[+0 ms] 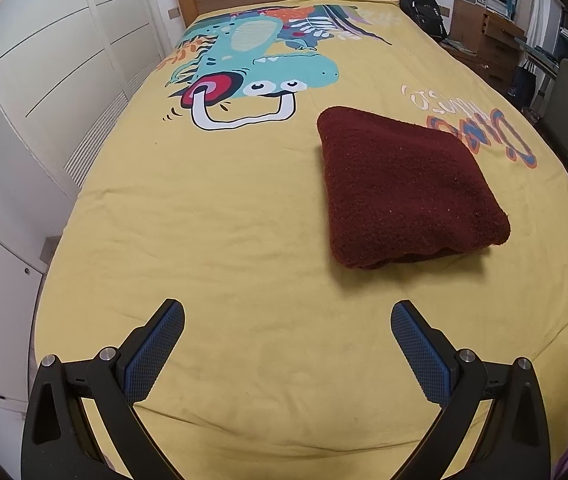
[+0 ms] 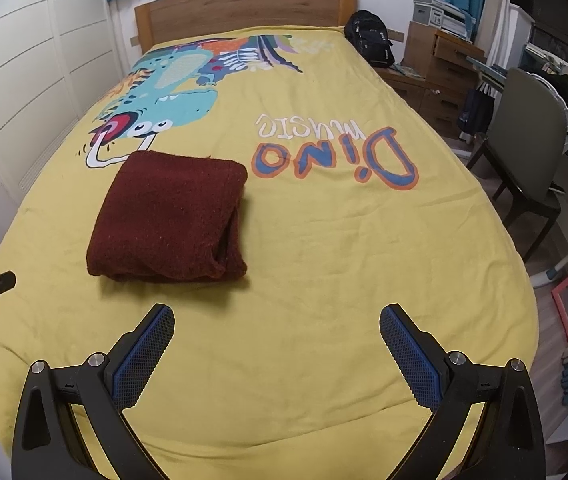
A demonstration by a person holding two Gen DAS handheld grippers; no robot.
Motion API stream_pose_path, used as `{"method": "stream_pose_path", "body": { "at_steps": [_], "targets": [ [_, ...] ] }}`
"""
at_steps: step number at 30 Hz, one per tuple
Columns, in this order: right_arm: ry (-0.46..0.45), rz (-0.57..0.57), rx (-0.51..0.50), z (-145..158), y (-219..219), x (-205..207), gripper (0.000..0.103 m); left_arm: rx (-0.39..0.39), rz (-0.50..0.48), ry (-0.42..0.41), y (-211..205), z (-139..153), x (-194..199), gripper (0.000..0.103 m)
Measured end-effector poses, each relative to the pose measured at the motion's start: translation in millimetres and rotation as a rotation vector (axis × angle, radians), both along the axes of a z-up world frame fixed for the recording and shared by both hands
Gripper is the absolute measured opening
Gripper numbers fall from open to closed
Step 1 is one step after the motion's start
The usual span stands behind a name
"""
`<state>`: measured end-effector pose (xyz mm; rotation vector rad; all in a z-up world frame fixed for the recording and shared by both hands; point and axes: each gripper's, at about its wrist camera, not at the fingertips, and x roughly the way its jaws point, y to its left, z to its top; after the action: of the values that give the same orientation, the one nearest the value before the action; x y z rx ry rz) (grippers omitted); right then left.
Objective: Fold small clothes
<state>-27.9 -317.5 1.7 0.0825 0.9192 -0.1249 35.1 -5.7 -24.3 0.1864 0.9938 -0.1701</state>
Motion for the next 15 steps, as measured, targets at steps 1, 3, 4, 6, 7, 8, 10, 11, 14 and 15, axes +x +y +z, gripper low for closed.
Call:
{"method": "stream_pose_path", "body": {
  "at_steps": [1, 3, 4, 6, 7, 8, 10, 11, 14, 15],
  "targets": [
    [0.002, 0.001, -0.001, -0.4, 0.2, 0.1, 0.102, -0.002, -0.001, 0.001, -0.2, -0.1, -0.1, 0.102],
    [0.005, 0.002, -0.002, -1.1, 0.2, 0.6, 0.102, -0.003, -0.002, 0.004, -0.7, -0.4, 0.0, 0.102],
    [0.006, 0.002, -0.001, -1.3, -0.1, 0.7, 0.102, -0.004, -0.001, 0.004, -0.8, -0.5, 0.1, 0.102],
    [0.007, 0.003, 0.002, -1.8, -0.1, 1.1, 0.102, -0.003, 0.001, 0.003, -0.8, -0.7, 0.2, 0.102],
    [0.007, 0.005, 0.002, -2.1, 0.3, 1.1, 0.102, -0.005, 0.002, 0.004, -0.7, -0.6, 0.4, 0.102],
    [0.009, 0.006, 0.001, -2.6, 0.7, 1.4, 0.102, -0.007, 0.003, 0.005, -0.6, -0.5, 0.6, 0.102],
    [0.01, 0.01, 0.0, -3.6, 1.3, 1.5, 0.102, -0.007, 0.001, 0.007, -0.8, -0.5, 0.7, 0.102],
    [0.011, 0.01, 0.0, -4.2, 1.5, 1.2, 0.102, -0.005, 0.001, 0.006, -1.5, -0.7, 0.5, 0.102],
    [0.012, 0.011, 0.001, -4.6, 1.5, 1.1, 0.102, -0.003, 0.0, 0.01, -3.5, -1.4, 0.0, 0.102],
    [0.013, 0.011, 0.001, -5.0, 1.8, 0.8, 0.102, -0.006, 0.0, 0.012, -3.8, -1.7, -0.1, 0.102]
  ]
}}
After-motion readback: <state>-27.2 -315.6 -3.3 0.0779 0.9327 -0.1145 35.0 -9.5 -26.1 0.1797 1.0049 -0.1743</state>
